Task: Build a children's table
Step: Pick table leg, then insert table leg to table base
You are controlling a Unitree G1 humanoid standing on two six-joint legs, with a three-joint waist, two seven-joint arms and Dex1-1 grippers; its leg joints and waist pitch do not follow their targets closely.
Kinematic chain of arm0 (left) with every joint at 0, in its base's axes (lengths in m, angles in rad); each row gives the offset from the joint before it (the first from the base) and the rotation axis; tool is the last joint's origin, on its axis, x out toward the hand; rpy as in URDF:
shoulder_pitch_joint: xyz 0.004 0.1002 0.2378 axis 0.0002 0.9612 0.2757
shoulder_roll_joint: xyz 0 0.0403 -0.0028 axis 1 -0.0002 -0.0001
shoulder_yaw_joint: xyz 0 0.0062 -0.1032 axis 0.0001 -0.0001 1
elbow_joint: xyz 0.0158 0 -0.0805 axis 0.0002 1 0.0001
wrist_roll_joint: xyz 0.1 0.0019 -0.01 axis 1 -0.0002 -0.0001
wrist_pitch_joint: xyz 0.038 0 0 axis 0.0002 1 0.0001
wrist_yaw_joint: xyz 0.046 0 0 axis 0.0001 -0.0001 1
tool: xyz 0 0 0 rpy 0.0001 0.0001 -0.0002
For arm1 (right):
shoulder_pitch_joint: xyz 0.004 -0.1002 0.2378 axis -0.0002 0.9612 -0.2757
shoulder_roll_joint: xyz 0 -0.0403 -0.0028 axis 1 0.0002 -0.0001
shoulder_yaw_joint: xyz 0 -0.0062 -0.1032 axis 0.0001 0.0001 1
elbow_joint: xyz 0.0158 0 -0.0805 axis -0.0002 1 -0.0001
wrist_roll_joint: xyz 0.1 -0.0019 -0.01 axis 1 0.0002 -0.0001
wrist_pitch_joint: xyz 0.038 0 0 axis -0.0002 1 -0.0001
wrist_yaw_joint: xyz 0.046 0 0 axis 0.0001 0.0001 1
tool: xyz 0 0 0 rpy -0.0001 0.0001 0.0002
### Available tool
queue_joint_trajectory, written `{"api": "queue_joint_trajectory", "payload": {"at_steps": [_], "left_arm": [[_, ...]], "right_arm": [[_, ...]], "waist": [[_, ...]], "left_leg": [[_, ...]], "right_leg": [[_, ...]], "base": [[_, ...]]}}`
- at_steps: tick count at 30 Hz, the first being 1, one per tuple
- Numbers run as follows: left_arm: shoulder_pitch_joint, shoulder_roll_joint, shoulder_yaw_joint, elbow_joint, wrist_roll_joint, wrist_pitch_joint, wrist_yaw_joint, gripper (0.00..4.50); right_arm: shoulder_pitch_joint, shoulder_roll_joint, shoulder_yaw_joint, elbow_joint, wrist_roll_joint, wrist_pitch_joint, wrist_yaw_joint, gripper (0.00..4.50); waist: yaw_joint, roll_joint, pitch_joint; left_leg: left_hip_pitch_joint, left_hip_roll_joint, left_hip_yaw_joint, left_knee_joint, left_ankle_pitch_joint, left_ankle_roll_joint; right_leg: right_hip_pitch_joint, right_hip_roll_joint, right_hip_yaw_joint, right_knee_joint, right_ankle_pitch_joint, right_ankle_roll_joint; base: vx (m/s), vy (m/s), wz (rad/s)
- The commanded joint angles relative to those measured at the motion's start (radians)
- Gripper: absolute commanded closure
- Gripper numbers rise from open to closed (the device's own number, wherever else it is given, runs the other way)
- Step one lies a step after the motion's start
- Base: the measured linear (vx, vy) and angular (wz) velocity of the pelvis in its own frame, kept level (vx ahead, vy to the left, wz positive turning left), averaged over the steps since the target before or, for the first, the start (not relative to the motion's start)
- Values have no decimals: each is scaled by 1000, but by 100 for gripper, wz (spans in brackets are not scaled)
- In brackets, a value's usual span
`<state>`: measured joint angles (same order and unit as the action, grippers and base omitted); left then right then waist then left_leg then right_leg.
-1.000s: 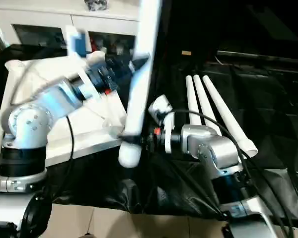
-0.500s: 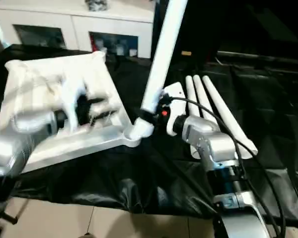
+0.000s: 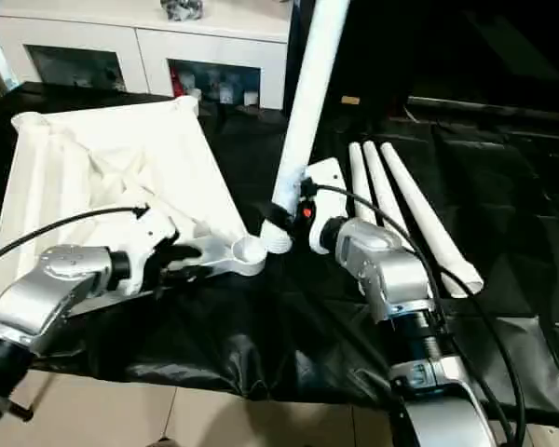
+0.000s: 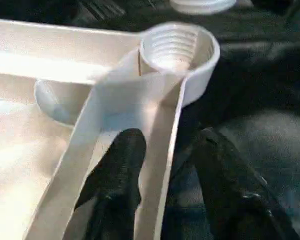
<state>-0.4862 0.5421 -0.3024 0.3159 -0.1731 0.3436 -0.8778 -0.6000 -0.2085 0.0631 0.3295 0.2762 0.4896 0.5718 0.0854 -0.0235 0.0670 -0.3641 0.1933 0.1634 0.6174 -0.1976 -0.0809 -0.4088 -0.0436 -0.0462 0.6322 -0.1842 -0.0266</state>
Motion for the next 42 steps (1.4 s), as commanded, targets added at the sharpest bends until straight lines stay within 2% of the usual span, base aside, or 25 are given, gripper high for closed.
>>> {"api": "queue_joint_trajectory", "payload": {"at_steps": [1,2,3,4,5,7,9,11,14,15,18,19,22,26,29,31,33,34,35,36,41,42], "left_arm": [[-23,7,-13,18,18,-23,-22,279],[-29,7,-10,41,21,-36,-33,290],[-34,6,-6,60,21,-48,-42,296],[-39,5,-4,76,20,-59,-49,296],[-46,3,-1,96,23,-73,-59,301],[-59,1,-5,134,37,-111,-79,325],[-76,0,-10,177,54,-142,-94,344],[-94,-2,-13,216,67,-167,-103,356],[-113,-4,-18,253,77,-182,-122,378],[-123,-4,-27,270,86,-190,-137,378],[-133,-7,-28,292,95,-200,-146,409],[-142,-10,-31,313,106,-213,-160,420],[-153,-13,-38,336,118,-226,-180,432],[-157,-15,-32,338,113,-224,-189,450],[-153,-23,-17,317,95,-211,-196,450],[-126,-28,-10,257,81,-205,-207,450],[-98,-32,-12,199,80,-204,-216,450],[-79,-30,-20,164,79,-204,-224,450],[-69,-29,-25,145,78,-202,-230,450],[-55,-30,-29,125,78,-199,-228,450],[22,-39,-59,2,91,-172,-191,450],[38,-48,-56,-23,96,-153,-179,450]], "right_arm": [[-2,-7,-3,-10,-1,-13,-3,262],[0,-9,-2,-11,-3,-14,-3,262],[1,-10,0,-13,-4,-14,-3,262],[1,-11,1,-13,-5,-14,-3,262],[2,-11,0,-17,-6,-11,-1,262],[2,-8,-3,-19,-9,-10,1,262],[0,-5,-3,-15,-12,-13,2,262],[-2,-4,-1,-13,-13,-15,4,262],[-3,-2,3,-13,-14,-15,7,262],[-4,-4,3,-17,-15,-14,11,262],[-4,-6,3,-20,-15,-12,13,262],[-4,-8,0,-26,-15,-8,15,262],[-2,-12,-2,-34,-14,-2,16,262],[3,-16,3,-49,-8,27,21,262],[16,-10,0,-77,14,44,32,262],[22,-12,6,-95,17,55,38,262],[28,-19,24,-100,1,22,55,262],[29,-19,30,-94,-8,5,57,262],[30,-18,32,-91,-11,-3,58,262],[33,-14,32,-86,-17,-12,50,262],[87,-28,67,-125,-63,-106,63,262],[103,-32,62,-138,-54,-103,73,262]], "waist": [[-5,21,-80],[-4,29,-80],[-5,24,-79],[-5,24,-80],[-5,29,-80],[-5,25,-79],[-6,27,-80],[-6,24,-80],[-7,26,-79],[-7,30,-79],[-7,27,-78],[-7,35,-77],[-9,29,-76],[-9,33,-78],[-8,32,-79],[-7,33,-79],[-7,32,-80],[-8,26,-78],[-8,28,-78],[-6,25,-76],[-8,23,-73],[-9,19,-71]], "left_leg": [[10,25,-4,-74,-113,-41],[11,26,-4,-74,-118,-45],[11,24,-4,-74,-123,-44],[11,24,-4,-75,-123,-45],[12,25,-5,-74,-127,-48],[11,24,-5,-75,-133,-47],[12,27,-6,-76,-133,-50],[11,24,-4,-75,-128,-48],[13,26,-6,-76,-140,-52],[13,28,-7,-77,-148,-56],[13,27,-7,-77,-158,-56],[13,27,-8,-77,-162,-58],[15,26,-7,-78,-178,-58],[14,28,-8,-78,-164,-57],[15,28,-8,-77,-167,-50],[16,30,-8,-78,-165,-51],[14,33,-9,-78,-157,-52],[11,32,-7,-78,-150,-48],[13,32,-6,-78,-150,-47],[14,32,-4,-78,-153,-43],[12,34,-3,-81,-168,-43],[14,32,-1,-81,-175,-35]], "right_leg": [[63,-80,50,-65,-93,-185],[62,-80,50,-63,-93,-187],[62,-79,50,-67,-94,-188],[62,-79,50,-64,-91,-191],[62,-80,50,-63,-87,-193],[63,-79,50,-67,-96,-194],[63,-81,50,-64,-89,-195],[64,-80,51,-65,-89,-194],[64,-82,51,-67,-105,-195],[63,-83,51,-66,-113,-196],[63,-84,51,-69,-131,-194],[63,-85,52,-69,-134,-195],[62,-82,52,-73,-161,-190],[63,-83,52,-69,-128,-201],[63,-84,52,-68,-114,-208],[64,-84,52,-67,-114,-212],[65,-87,52,-64,-99,-218],[65,-86,52,-64,-97,-217],[63,-86,52,-65,-103,-216],[62,-86,54,-68,-125,-211],[60,-85,54,-74,-190,-181],[57,-82,54,-78,-205,-177]], "base": [[0,0,0],[0,0,0],[0,0,0],[0,0,0],[0,0,0],[0,0,0],[0,0,0],[0,0,0],[0,0,0],[0,0,0],[0,0,0],[0,0,0],[0,0,0],[0,0,0],[0,0,0],[0,0,0],[0,0,0],[0,0,0],[0,0,0],[0,0,0],[0,0,0],[0,0,0]]}}
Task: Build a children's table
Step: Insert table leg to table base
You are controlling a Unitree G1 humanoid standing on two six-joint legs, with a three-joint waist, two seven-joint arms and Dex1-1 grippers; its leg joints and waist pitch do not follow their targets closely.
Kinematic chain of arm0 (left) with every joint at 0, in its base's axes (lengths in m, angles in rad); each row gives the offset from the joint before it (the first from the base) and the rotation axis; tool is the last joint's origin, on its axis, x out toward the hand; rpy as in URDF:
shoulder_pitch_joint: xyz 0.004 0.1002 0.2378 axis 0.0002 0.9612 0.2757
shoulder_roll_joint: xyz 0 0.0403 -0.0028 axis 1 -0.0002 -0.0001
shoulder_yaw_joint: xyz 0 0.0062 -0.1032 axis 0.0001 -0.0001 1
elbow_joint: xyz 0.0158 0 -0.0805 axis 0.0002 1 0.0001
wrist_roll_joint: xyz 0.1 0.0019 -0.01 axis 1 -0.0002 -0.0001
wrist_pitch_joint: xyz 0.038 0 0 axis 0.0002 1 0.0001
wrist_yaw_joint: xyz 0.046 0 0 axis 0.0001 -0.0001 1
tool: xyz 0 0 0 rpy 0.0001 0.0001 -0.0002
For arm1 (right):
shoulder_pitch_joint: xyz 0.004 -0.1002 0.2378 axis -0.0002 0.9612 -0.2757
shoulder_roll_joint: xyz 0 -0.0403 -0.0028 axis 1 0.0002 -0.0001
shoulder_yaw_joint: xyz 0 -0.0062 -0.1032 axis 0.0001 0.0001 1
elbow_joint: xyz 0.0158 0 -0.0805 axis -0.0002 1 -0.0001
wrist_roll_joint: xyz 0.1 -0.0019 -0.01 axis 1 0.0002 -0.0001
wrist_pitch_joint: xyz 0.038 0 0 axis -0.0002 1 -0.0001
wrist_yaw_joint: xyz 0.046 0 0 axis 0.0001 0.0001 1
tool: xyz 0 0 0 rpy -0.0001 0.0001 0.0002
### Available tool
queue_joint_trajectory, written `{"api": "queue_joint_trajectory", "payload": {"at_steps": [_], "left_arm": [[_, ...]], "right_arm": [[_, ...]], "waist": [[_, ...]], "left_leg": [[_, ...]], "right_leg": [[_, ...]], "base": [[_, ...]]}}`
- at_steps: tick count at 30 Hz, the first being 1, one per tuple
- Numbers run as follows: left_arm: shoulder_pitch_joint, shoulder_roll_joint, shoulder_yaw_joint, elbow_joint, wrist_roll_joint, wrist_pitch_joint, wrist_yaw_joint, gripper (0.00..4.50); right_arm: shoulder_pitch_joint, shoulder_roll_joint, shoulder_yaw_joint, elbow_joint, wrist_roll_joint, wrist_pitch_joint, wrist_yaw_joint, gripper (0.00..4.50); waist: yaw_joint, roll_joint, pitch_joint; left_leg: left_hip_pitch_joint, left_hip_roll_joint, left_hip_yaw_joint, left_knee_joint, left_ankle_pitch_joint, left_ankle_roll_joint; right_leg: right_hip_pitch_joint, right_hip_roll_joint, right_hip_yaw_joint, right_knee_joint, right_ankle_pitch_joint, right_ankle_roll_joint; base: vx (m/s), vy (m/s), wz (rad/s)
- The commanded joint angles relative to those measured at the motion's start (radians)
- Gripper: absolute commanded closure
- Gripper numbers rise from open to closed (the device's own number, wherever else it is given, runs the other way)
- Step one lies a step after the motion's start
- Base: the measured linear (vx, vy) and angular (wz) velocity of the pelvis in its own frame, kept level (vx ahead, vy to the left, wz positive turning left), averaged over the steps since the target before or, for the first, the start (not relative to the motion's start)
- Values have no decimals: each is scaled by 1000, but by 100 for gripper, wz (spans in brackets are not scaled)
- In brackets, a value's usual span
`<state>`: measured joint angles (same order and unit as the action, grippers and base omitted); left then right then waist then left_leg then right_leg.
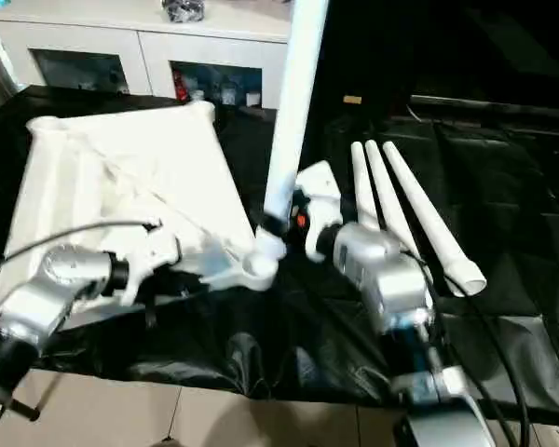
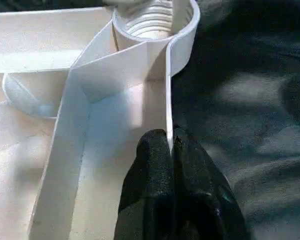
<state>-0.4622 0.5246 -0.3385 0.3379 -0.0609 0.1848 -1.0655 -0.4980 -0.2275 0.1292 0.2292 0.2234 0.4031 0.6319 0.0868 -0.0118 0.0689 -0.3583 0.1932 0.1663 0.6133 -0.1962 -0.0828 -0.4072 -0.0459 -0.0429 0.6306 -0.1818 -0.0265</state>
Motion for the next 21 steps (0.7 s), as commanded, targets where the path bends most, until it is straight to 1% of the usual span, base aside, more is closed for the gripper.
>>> {"api": "queue_joint_trajectory", "payload": {"at_steps": [1,2,4,5,6,7,8,9,10,11,12,13,15,18,19,21], "left_arm": [[15,-32,-20,-45,-10,8,15,450],[16,-34,-19,-44,-6,9,19,450],[15,-41,-11,-32,9,7,37,450],[14,-41,-10,-30,10,5,37,450],[13,-38,-8,-24,15,1,35,450],[12,-35,-7,-22,16,0,32,450],[12,-35,-7,-22,16,0,32,450],[11,-32,-4,-28,19,5,34,450],[11,-30,-1,-30,19,8,34,450],[13,-30,1,-35,14,17,30,450],[14,-29,2,-38,12,22,26,450],[15,-28,2,-41,11,26,24,450],[17,-28,3,-42,14,28,22,450],[14,-35,9,-41,15,38,30,450],[13,-41,14,-41,9,44,31,450],[12,-45,20,-42,0,46,30,450]], "right_arm": [[7,-13,-9,-41,5,-5,13,262],[10,-13,-11,-43,8,-2,13,262],[23,-11,-19,-47,26,9,21,262],[25,-9,-21,-46,27,5,21,262],[26,-3,-28,-36,23,-13,9,262],[25,6,-36,-19,21,-54,7,262],[25,6,-36,-19,21,-54,7,262],[25,20,-49,2,25,-117,8,262],[24,29,-56,9,28,-134,3,262],[21,30,-55,10,27,-119,-3,262],[19,29,-50,8,25,-100,-5,262],[19,27,-46,5,23,-87,-6,262],[18,27,-44,2,23,-79,-7,262],[11,20,-34,-6,57,5,33,262],[12,6,-15,-6,62,48,61,262],[12,-4,2,3,53,68,78,262]], "waist": [[-11,7,-73],[-11,5,-72],[-12,6,-71],[-13,2,-71],[-13,4,-69],[-14,4,-70],[-13,5,-71],[-14,3,-72],[-14,3,-72],[-14,4,-72],[-14,1,-72],[-14,2,-72],[-14,2,-72],[-13,0,-72],[-13,-3,-73],[-13,-2,-71]], "left_leg": [[9,31,-3,-76,-176,-30],[7,30,-3,-77,-172,-24],[9,28,-2,-77,-180,-21],[8,28,-2,-77,-185,-19],[9,28,-3,-78,-191,-19],[10,28,-3,-77,-192,-20],[9,29,-3,-77,-190,-21],[10,29,-3,-77,-189,-21],[10,29,-3,-77,-189,-21],[10,29,-2,-78,-185,-18],[10,28,-2,-78,-178,-16],[9,28,-2,-78,-174,-14],[8,28,-2,-78,-166,-10],[7,27,-2,-78,-166,-5],[7,27,-2,-78,-164,-1],[6,28,-2,-78,-165,-2]], "right_leg": [[56,-79,51,-76,-215,-175],[56,-78,52,-78,-232,-167],[53,-78,52,-83,-266,-156],[53,-79,52,-85,-284,-148],[50,-80,52,-88,-305,-143],[50,-80,52,-88,-310,-141],[49,-81,53,-87,-305,-142],[48,-81,52,-86,-295,-145],[48,-81,52,-86,-295,-145],[47,-79,52,-84,-276,-153],[48,-77,51,-83,-269,-153],[50,-77,52,-82,-263,-156],[50,-79,51,-81,-259,-155],[51,-80,51,-83,-262,-156],[54,-80,51,-83,-264,-156],[52,-80,50,-83,-274,-151]], "base": [[0,0,0],[0,0,0],[0,0,0],[0,0,0],[0,0,0],[0,0,0],[0,0,0],[0,0,0],[0,0,0],[0,0,0],[0,0,0],[0,0,0],[0,0,0],[0,0,0],[0,0,0],[0,0,0]]}}
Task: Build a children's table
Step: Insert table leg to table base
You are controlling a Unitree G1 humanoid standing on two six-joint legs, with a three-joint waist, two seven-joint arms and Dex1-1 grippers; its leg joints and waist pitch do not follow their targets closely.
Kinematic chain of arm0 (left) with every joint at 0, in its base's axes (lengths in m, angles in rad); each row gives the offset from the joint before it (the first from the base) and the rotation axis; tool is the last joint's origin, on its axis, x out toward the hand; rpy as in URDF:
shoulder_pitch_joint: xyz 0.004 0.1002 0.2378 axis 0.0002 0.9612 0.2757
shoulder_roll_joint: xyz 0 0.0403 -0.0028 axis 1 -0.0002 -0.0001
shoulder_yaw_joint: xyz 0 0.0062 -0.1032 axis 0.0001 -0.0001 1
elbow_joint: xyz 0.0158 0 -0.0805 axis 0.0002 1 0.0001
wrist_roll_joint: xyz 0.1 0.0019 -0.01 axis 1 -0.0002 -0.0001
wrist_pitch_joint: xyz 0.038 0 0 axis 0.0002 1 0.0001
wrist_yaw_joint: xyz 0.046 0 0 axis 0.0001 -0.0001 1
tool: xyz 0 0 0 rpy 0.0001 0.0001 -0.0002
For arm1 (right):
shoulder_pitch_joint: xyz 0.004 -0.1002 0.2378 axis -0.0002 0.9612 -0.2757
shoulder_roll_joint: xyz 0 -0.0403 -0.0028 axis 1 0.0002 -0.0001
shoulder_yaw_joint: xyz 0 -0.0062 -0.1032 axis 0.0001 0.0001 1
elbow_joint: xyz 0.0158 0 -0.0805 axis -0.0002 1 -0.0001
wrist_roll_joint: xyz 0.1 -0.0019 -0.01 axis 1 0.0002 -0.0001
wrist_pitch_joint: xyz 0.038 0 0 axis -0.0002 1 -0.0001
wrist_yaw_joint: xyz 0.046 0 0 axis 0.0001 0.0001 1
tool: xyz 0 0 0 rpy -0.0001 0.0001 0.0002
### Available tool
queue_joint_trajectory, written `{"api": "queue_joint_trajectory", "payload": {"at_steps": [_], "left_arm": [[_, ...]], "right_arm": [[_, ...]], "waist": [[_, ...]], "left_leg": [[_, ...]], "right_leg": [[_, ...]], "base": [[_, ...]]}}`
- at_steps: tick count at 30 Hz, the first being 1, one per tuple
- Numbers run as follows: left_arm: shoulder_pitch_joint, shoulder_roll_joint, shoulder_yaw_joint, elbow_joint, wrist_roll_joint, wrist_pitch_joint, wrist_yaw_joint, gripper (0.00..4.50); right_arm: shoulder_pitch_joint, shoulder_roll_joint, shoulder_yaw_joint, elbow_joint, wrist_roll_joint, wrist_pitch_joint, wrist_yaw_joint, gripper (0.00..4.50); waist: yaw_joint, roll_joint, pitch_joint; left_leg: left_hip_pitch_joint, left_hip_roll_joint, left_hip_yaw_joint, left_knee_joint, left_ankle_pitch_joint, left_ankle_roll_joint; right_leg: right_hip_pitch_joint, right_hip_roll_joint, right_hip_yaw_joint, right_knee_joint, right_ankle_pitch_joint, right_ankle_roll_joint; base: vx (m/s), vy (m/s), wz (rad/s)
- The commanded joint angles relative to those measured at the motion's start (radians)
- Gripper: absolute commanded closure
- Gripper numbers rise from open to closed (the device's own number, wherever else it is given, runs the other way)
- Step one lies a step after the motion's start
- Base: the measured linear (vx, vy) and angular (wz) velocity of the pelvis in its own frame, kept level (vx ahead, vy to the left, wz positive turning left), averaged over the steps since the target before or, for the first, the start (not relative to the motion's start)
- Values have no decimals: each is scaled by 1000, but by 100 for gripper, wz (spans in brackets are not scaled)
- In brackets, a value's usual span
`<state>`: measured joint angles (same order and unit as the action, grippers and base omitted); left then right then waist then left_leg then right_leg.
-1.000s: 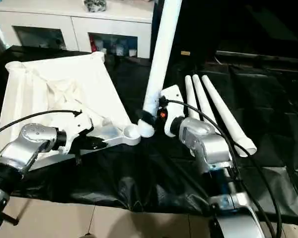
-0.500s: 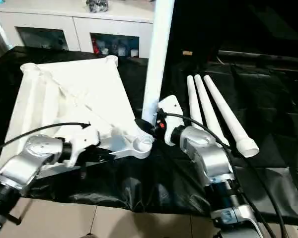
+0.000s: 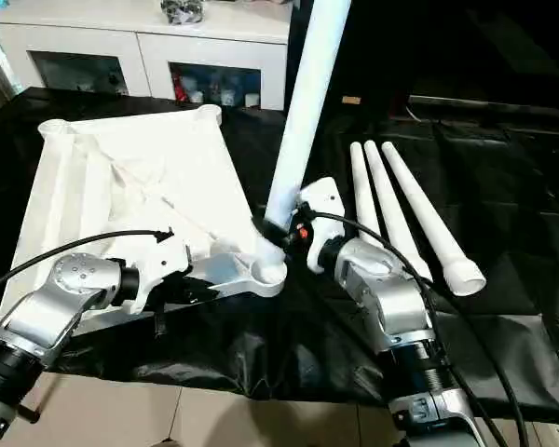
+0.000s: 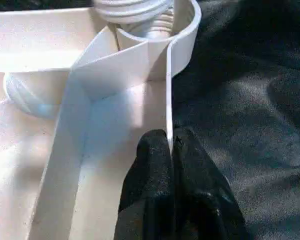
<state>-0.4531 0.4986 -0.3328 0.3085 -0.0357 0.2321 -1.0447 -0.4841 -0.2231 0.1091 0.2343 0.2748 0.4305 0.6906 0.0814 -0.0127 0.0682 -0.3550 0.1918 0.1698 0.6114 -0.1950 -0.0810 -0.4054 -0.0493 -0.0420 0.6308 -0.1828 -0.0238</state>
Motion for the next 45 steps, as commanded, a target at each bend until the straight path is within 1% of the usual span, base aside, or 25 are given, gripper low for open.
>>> {"api": "queue_joint_trajectory", "payload": {"at_steps": [1,2,5,6,10,11,12,17,18,20,22,23,26,28,30,31,32,34,37,38,39,40,42,44,45], "left_arm": [[2,-20,16,-14,-27,-1,8,450],[1,-22,19,-15,-32,2,7,450],[0,-27,25,-16,-36,4,10,450],[-3,-37,32,-13,-42,1,17,450],[-5,-55,49,-14,-59,2,21,450],[-5,-59,51,-13,-62,-3,22,450],[-5,-62,53,-14,-63,-2,22,450],[-1,-67,64,-20,-73,-1,23,450],[0,-67,66,-23,-75,1,21,450],[0,-66,67,-23,-76,2,21,450],[8,-68,78,-33,-85,3,11,450],[11,-69,81,-35,-86,5,10,450],[15,-67,80,-37,-78,8,10,450],[24,-58,61,-32,-43,4,19,450],[26,-55,57,-32,-35,3,23,450],[27,-54,56,-32,-29,3,29,450],[24,-56,62,-29,-27,11,41,450],[22,-58,68,-28,-25,17,49,450],[16,-62,78,-18,-16,11,66,450],[14,-62,79,-15,-13,7,71,450],[8,-65,80,-6,-11,3,76,450],[4,-68,81,0,-9,1,80,450],[-3,-70,81,10,-7,-1,84,450],[-3,-69,81,11,-6,-1,84,450],[-4,-69,80,13,-5,-3,84,450]], "right_arm": [[-3,-11,25,4,-2,44,23,262],[-1,-17,30,1,0,52,35,262],[5,-32,41,-15,4,66,60,262],[6,-41,41,-20,5,75,70,262],[1,-50,38,-16,7,98,70,263],[0,-51,35,-14,10,105,70,263],[-2,-51,34,-9,11,108,71,263],[-10,-42,35,32,6,101,78,263],[-12,-37,31,46,5,97,74,263],[-12,-35,29,49,5,96,73,263],[-11,-23,19,84,8,80,67,263],[-9,-19,15,94,11,74,65,263],[-6,-15,7,105,12,62,61,263],[18,-10,-27,120,22,33,48,263],[25,-9,-37,124,26,27,45,263],[34,-7,-46,128,30,17,45,263],[45,1,-63,137,39,5,39,263],[53,7,-76,146,45,-6,35,263],[89,22,-100,162,63,-56,38,263],[97,25,-106,166,65,-69,36,263],[111,24,-107,168,56,-100,32,263],[124,21,-104,164,45,-127,27,263],[150,10,-82,131,19,-167,31,263],[157,6,-73,116,10,-174,36,263],[163,-6,-49,92,-11,-179,41,263]], "waist": [[-8,-1,-69],[-8,8,-69],[-8,2,-70],[-9,12,-70],[-7,6,-72],[-8,0,-72],[-5,4,-72],[-6,2,-72],[-6,5,-72],[-6,3,-71],[-7,20,-72],[-11,12,-72],[-15,14,-73],[-16,11,-73],[-17,10,-72],[-18,2,-72],[-16,6,-71],[-17,6,-72],[-17,6,-70],[-18,11,-70],[-19,9,-70],[-19,13,-69],[-19,13,-68],[-20,10,-69],[-21,10,-68]], "left_leg": [[4,29,-5,-77,-176,-6],[4,28,-7,-76,-182,-11],[5,30,-7,-77,-184,-12],[5,29,-7,-77,-188,-13],[6,29,-6,-75,-174,-10],[5,28,-5,-75,-173,-8],[3,28,-6,-74,-166,-6],[3,28,-6,-75,-170,-4],[3,29,-6,-75,-171,-5],[3,28,-5,-75,-173,-5],[6,29,-8,-75,-186,-12],[4,28,-7,-76,-190,-12],[3,28,-8,-76,-191,-9],[3,27,-7,-76,-189,-6],[4,29,-7,-77,-193,-1],[3,29,-7,-77,-192,1],[4,29,-7,-77,-192,3],[5,30,-7,-78,-197,3],[6,29,-6,-79,-215,5],[6,29,-7,-79,-217,4],[5,29,-7,-80,-219,4],[6,30,-8,-81,-229,3],[9,30,-7,-81,-241,4],[4,29,-8,-83,-240,7],[5,29,-9,-83,-247,7]], "right_leg": [[48,-78,49,-87,-297,-149],[47,-79,50,-87,-313,-145],[48,-76,50,-87,-301,-145],[48,-75,49,-87,-287,-150],[50,-76,49,-85,-262,-162],[50,-75,49,-86,-265,-162],[51,-76,49,-85,-269,-160],[50,-78,49,-86,-279,-158],[50,-79,49,-87,-283,-157],[49,-78,49,-89,-293,-153],[47,-78,48,-89,-296,-155],[48,-77,48,-90,-285,-160],[51,-77,47,-89,-276,-165],[51,-77,47,-89,-284,-162],[48,-78,47,-92,-317,-155],[49,-77,46,-93,-317,-154],[47,-79,47,-93,-323,-153],[46,-79,46,-93,-325,-155],[44,-80,46,-98,-343,-151],[44,-80,46,-96,-347,-151],[45,-79,45,-97,-348,-151],[43,-80,45,-98,-356,-150],[41,-79,45,-101,-365,-147],[44,-79,44,-101,-372,-142],[43,-79,44,-102,-391,-135]], "base": [[0,0,0],[0,0,0],[0,0,0],[0,0,0],[0,0,0],[0,0,0],[0,0,0],[0,0,0],[0,0,0],[0,0,0],[0,0,0],[0,0,0],[0,0,0],[0,0,0],[0,0,0],[0,0,0],[0,0,0],[0,0,0],[0,0,0],[0,0,0],[0,0,0],[0,0,0],[0,0,0],[0,0,0],[0,0,0]]}}
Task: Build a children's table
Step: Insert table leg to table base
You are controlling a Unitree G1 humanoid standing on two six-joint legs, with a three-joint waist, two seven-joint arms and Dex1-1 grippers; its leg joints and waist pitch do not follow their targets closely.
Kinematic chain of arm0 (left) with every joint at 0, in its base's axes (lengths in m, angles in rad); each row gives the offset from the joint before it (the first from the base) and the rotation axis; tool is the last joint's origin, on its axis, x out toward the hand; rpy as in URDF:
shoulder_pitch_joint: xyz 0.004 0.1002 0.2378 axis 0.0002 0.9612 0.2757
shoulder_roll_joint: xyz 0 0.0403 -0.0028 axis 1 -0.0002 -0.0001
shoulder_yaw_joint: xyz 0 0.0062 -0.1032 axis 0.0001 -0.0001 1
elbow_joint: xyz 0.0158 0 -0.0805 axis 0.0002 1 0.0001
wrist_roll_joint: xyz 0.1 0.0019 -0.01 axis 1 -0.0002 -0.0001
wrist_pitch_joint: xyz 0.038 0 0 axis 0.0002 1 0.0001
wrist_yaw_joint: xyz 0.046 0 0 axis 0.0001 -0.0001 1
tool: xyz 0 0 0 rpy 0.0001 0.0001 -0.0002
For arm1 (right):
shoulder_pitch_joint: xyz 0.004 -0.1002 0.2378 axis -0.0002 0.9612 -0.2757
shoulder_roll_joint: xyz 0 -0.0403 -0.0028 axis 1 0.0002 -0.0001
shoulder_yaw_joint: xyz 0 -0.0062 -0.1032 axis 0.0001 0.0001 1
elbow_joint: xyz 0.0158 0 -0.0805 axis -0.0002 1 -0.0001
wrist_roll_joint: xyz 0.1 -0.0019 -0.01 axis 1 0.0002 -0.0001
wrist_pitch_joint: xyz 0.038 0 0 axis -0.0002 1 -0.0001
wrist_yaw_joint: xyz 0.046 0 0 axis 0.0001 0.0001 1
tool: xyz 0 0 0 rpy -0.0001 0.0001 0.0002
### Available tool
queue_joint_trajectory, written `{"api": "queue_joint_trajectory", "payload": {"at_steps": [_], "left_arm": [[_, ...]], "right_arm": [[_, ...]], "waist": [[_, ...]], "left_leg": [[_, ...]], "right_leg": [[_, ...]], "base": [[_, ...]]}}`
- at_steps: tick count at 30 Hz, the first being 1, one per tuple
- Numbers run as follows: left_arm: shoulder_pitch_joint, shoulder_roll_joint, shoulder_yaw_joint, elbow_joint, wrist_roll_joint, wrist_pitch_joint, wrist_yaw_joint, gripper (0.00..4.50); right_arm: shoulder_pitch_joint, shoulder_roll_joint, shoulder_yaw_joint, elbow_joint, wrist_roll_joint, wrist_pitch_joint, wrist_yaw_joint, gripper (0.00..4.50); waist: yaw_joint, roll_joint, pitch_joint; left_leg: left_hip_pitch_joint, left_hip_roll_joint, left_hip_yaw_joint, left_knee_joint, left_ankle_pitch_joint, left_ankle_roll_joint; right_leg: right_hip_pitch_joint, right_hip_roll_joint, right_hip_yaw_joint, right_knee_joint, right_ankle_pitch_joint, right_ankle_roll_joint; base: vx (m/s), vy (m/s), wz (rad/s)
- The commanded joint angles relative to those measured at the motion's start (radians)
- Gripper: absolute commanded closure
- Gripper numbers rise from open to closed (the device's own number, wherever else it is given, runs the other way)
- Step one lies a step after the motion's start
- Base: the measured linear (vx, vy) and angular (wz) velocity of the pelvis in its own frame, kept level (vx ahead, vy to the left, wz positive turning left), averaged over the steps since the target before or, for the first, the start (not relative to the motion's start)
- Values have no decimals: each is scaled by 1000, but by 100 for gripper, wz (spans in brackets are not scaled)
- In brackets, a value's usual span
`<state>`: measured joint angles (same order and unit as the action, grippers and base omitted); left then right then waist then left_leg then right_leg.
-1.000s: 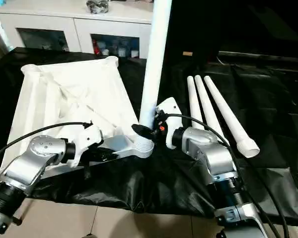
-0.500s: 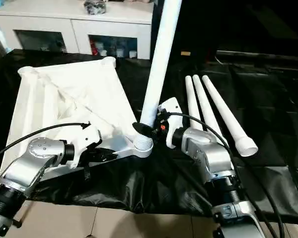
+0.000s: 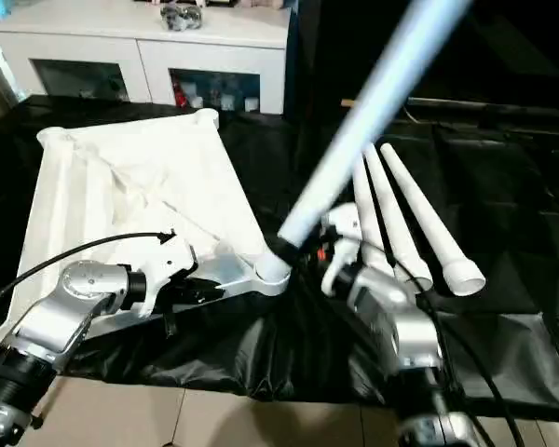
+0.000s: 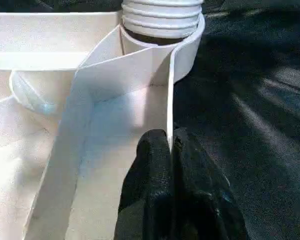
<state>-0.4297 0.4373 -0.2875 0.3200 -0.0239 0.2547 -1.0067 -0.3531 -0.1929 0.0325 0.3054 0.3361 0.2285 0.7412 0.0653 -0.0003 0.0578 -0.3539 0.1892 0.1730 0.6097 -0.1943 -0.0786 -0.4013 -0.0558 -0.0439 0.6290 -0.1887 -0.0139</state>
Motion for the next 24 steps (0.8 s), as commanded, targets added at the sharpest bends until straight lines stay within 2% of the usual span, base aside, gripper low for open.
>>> {"api": "queue_joint_trajectory", "payload": {"at_steps": [1,2,4,9,10,12,14,18,20,21,23,24], "left_arm": [[-29,-8,33,2,-15,-26,45,450],[-31,-8,29,3,-11,-27,41,450],[-34,-9,26,5,-8,-30,36,450],[-32,-1,14,-1,-2,-37,10,450],[-32,-1,14,-1,-2,-37,10,450],[-30,5,6,-4,1,-43,-2,450],[-31,6,3,-5,1,-43,-6,450],[-33,15,-15,-17,0,-50,-43,450],[-33,23,-23,-28,-3,-54,-65,450],[-34,28,-28,-34,-3,-55,-77,450],[-34,31,-31,-41,-4,-54,-85,450],[-33,37,-36,-54,-8,-53,-105,450]], "right_arm": [[35,-47,53,-1,-90,26,-2,263],[34,-65,94,-27,-116,34,12,263],[26,-79,134,-38,-143,39,32,263],[-23,-87,194,5,-177,50,73,263],[-23,-87,194,5,-177,50,73,263],[-61,-99,230,57,-197,66,113,263],[-71,-105,241,72,-204,58,126,263],[-119,-101,237,155,-207,42,160,263],[-137,-99,236,191,-198,40,195,263],[-142,-103,240,201,-194,34,222,263],[-144,-107,245,206,-190,29,245,263],[-140,-118,256,199,-185,18,280,263]], "waist": [[-4,4,-57],[-7,1,-57],[-6,0,-57],[-12,2,-57],[-12,1,-57],[-16,-2,-56],[-16,-1,-56],[-20,-5,-58],[-21,-4,-58],[-23,-11,-60],[-23,-10,-61],[-24,-21,-62]], "left_leg": [[3,31,-14,-83,-248,2],[3,31,-12,-82,-251,3],[5,30,-12,-81,-253,4],[1,31,-14,-82,-260,7],[1,31,-14,-82,-262,7],[-1,30,-16,-83,-273,8],[4,31,-14,-82,-281,7],[3,34,-16,-83,-284,7],[4,35,-16,-84,-288,6],[3,35,-16,-83,-285,10],[5,37,-15,-84,-282,10],[4,38,-14,-85,-277,12]], "right_leg": [[40,-72,45,-100,-388,-142],[39,-72,47,-102,-393,-137],[37,-72,47,-103,-410,-131],[37,-71,46,-101,-398,-142],[38,-71,46,-102,-398,-141],[40,-73,44,-102,-420,-139],[34,-73,46,-106,-433,-136],[36,-74,46,-102,-410,-149],[35,-73,46,-101,-394,-158],[37,-75,46,-97,-382,-167],[36,-75,47,-98,-363,-172],[38,-74,46,-99,-352,-173]], "base": [[0,0,0],[0,0,0],[0,0,0],[0,0,0],[0,0,0],[0,0,0],[0,0,0],[0,0,0],[0,0,0],[0,0,0],[0,0,0],[0,0,0]]}}
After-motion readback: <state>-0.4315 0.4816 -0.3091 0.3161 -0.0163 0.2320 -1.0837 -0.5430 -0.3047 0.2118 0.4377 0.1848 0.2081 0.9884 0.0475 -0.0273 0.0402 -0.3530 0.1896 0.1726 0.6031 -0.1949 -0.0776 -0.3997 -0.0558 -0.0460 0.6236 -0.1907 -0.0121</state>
